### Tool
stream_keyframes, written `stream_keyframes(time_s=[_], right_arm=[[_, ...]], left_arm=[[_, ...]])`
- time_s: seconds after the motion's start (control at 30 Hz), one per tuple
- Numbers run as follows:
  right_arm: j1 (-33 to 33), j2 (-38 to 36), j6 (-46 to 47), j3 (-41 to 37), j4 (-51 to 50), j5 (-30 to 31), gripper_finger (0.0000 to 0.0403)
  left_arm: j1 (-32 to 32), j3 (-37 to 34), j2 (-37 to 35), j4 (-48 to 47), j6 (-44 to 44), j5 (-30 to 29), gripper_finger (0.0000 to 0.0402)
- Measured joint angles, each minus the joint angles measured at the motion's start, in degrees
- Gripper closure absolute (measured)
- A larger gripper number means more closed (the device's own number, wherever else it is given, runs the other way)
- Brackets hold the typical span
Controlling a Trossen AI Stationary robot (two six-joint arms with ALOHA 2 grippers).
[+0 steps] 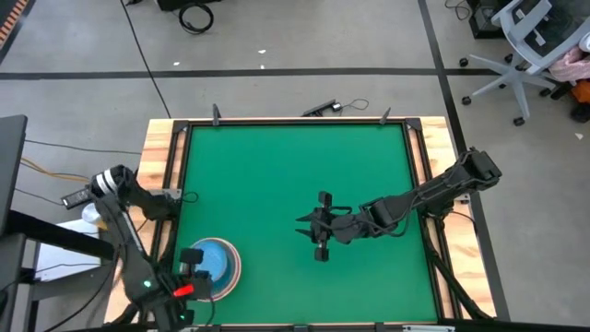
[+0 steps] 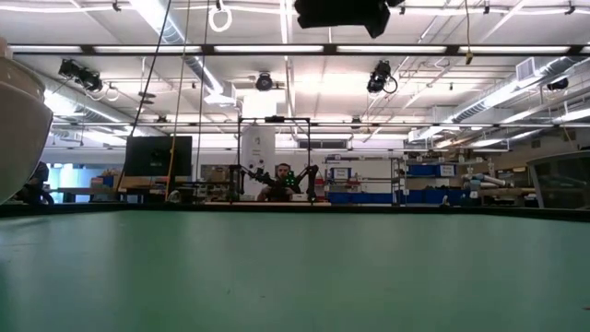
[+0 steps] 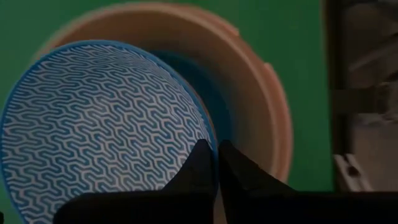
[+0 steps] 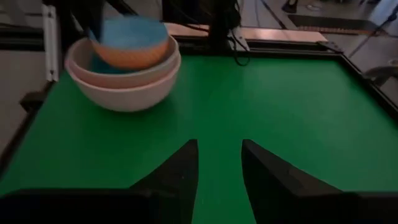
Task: Nest bowls inside each other
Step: Stack the blue patterned bowl on top of the blue bowl, then return to Home Position
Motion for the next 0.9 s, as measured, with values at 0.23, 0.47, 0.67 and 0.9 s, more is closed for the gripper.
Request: stream_keyframes(time_s=[0.23, 0.47, 0.67, 0.9], right_arm=[[0.0, 0.0, 0.9, 0.0, 1.3, -0.2, 0.0274], [0.0, -0.2, 1.5, 0.0, 1.1, -0.1, 0.0274], [1.1, -1.8, 3.8, -0.3, 6.0, 3.2, 0.0274], [5.3, -6.0, 3.1, -10.8, 18.5, 4.3, 0.0275]], left_arm=[[1.1, -0.4, 5.4, 1.6, -2.6, 0.3, 0.0364], [1.1, 2.3, 3.2, 2.5, -4.0, 1.8, 0.0255], [1.3, 6.0, -1.6, 0.2, -5.6, -6.6, 0.0171], [6.0, 1.2, -7.3, -1.0, -3.4, -26.4, 0.0207]])
